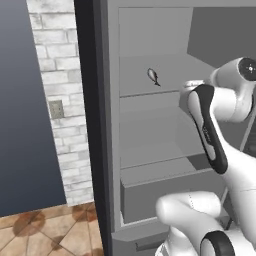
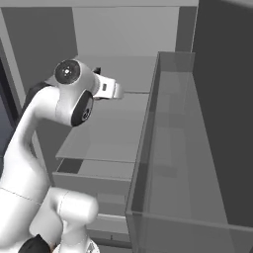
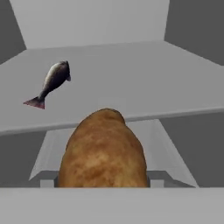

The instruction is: Place one potato and one fish in each tupperware on the nearby counter, to pack two identical lunches.

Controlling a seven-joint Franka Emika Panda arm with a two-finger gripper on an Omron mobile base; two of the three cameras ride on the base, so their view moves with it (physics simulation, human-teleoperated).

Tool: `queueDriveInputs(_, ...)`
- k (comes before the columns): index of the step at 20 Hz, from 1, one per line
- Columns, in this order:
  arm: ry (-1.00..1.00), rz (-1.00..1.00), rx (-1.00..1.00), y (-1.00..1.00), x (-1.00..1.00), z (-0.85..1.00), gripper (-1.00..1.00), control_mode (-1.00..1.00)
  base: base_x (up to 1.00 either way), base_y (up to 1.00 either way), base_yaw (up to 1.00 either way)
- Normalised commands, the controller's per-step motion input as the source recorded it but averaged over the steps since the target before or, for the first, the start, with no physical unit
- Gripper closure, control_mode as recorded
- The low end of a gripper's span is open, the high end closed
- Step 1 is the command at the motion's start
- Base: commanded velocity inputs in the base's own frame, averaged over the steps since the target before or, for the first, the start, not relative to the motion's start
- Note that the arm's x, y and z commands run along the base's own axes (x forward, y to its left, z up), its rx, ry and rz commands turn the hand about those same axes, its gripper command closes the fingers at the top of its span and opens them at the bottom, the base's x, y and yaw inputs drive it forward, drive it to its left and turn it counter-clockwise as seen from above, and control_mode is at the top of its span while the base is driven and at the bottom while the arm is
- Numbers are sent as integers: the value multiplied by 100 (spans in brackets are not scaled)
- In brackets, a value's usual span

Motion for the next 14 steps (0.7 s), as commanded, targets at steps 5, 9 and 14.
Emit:
queueDriveInputs(5, -8, 0, -11, 0, -100, 36, 100, -100, 0, 0, 0)
queueDriveInputs(9, -10, 0, -8, 0, -75, 9, 100, 100, -25, 0, 0)
queueDriveInputs(14, 0, 0, 0, 0, 0, 0, 100, 100, -100, 0, 0)
